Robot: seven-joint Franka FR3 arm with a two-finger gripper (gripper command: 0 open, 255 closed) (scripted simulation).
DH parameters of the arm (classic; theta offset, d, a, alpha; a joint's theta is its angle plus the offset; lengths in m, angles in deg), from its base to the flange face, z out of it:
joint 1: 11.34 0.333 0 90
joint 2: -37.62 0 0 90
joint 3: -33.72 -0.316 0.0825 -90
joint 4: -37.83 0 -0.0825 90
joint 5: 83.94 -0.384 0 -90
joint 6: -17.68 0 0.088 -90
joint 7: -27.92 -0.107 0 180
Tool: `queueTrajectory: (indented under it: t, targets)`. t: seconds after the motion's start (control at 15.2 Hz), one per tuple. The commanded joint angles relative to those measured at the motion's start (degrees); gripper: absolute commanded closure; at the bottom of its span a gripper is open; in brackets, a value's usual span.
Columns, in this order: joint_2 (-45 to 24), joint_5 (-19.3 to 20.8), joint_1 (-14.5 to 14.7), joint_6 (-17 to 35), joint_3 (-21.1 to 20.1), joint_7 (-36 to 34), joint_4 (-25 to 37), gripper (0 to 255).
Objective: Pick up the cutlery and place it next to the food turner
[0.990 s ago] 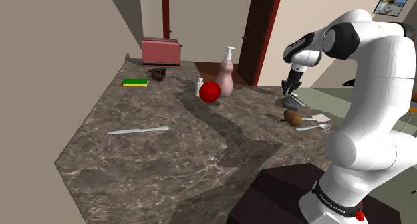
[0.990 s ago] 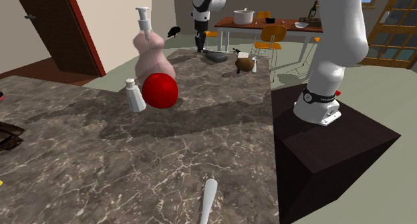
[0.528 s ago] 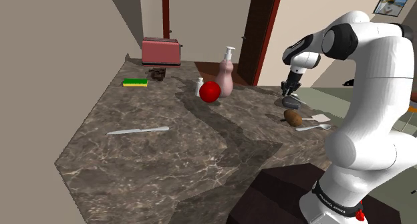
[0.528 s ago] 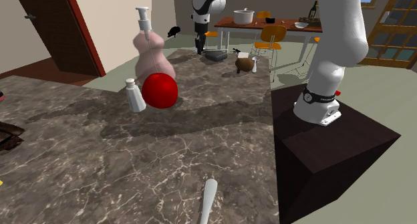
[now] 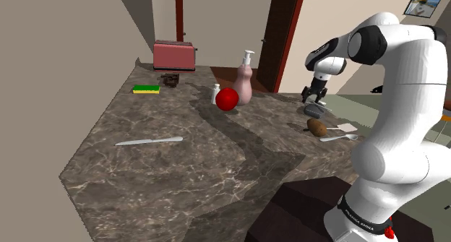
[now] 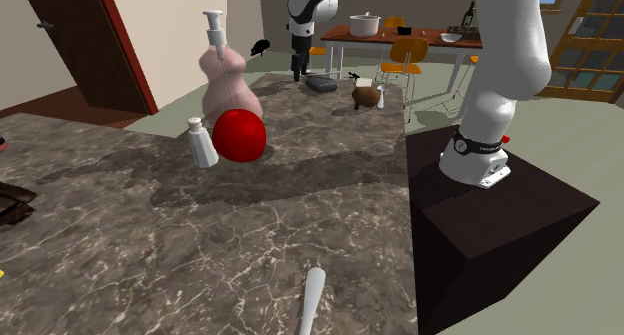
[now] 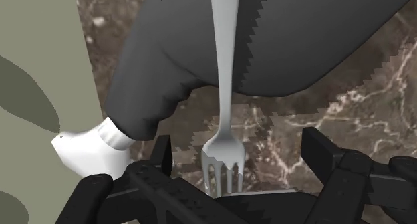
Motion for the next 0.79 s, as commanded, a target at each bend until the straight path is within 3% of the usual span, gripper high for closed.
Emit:
queueTrajectory:
  t: [0.0, 0.2, 0.73]
  targets:
    - [0.94, 0.43, 0.08, -1.65, 0.24, -0.28, 0.74, 0]
    - [3.43, 1.49, 0.29, -5.89, 0.78, -0.94, 2.62, 0]
    - [3.43, 1.50, 0.29, -5.89, 0.77, -0.94, 2.62, 0]
